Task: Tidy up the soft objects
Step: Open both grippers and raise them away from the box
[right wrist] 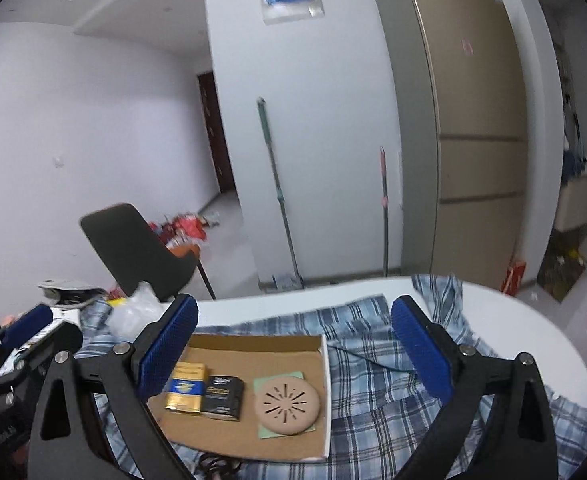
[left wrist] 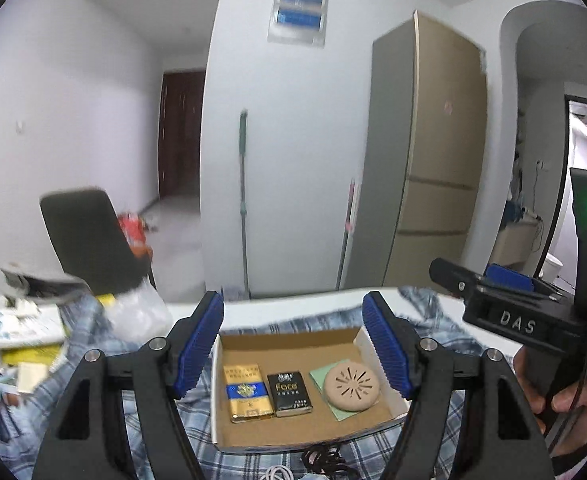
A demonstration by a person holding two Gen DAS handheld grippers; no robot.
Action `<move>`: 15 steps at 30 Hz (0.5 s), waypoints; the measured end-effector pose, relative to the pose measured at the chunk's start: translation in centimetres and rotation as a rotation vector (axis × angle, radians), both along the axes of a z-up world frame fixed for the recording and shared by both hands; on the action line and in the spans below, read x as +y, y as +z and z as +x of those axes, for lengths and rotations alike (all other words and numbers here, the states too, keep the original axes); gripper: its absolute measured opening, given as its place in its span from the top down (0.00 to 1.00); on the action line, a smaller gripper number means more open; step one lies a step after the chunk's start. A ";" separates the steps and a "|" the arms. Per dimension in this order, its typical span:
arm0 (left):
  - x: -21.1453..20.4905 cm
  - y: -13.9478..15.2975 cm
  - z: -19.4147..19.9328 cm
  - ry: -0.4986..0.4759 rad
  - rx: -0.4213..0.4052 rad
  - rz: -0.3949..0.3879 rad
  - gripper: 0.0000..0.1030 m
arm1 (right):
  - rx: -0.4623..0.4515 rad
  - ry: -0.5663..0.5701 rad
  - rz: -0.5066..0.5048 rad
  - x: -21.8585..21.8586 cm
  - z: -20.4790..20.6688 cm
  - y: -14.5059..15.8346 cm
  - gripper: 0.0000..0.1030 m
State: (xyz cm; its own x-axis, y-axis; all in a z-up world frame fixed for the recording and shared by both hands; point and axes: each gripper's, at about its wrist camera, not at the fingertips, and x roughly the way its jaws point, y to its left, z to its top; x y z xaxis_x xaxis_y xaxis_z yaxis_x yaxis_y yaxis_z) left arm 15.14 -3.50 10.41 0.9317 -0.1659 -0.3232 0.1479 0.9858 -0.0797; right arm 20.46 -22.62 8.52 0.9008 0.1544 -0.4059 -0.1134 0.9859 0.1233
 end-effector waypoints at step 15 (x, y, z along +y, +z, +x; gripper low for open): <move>1.6 -0.7 -10.5 0.013 -0.082 -0.003 0.00 | -0.124 0.066 -0.047 -1.0 -11.9 0.0 0.03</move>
